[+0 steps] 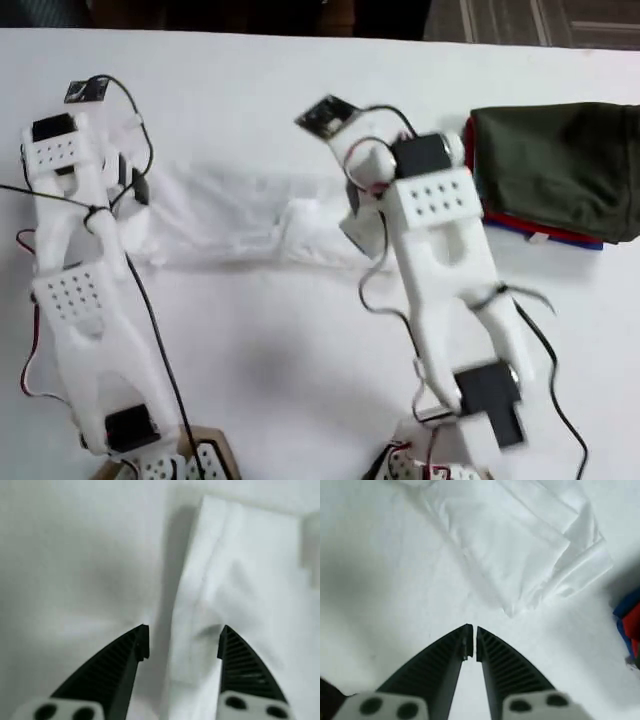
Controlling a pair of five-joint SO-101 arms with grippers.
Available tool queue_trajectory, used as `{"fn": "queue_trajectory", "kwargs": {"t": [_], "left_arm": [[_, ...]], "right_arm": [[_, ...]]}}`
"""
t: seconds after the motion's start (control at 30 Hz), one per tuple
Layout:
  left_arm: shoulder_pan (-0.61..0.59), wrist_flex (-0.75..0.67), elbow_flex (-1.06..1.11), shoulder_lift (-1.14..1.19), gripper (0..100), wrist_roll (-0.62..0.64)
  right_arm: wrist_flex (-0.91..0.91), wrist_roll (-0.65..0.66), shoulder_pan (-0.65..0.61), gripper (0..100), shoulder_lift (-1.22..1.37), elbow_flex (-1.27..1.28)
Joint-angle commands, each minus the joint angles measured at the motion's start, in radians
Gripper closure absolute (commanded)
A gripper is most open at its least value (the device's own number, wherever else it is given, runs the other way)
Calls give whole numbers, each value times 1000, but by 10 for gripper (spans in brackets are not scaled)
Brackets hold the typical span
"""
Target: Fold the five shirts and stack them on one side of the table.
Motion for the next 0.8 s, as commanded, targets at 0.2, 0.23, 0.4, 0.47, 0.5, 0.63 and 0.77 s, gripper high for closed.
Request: {"fn": "queue_trajectory", "kwargs": {"t": [0.2,0.23,0.4,0.47,0.5,0.63,0.77], "left_arm": [[110,284,-499,336,759,3],[115,284,-489,333,760,3],[133,284,-328,258,764,3],[138,282,-254,224,796,3],[138,279,-225,210,836,3],[107,279,-183,181,969,3],[48,278,-191,161,973,2]], "right_arm": [[-214,52,87,980,-409,431],[-226,52,93,980,-432,453],[-232,52,125,980,-507,482],[-232,52,147,980,-513,482],[-232,52,156,980,-513,482],[-232,52,189,980,-513,482],[-232,52,209,980,-513,483]]}}
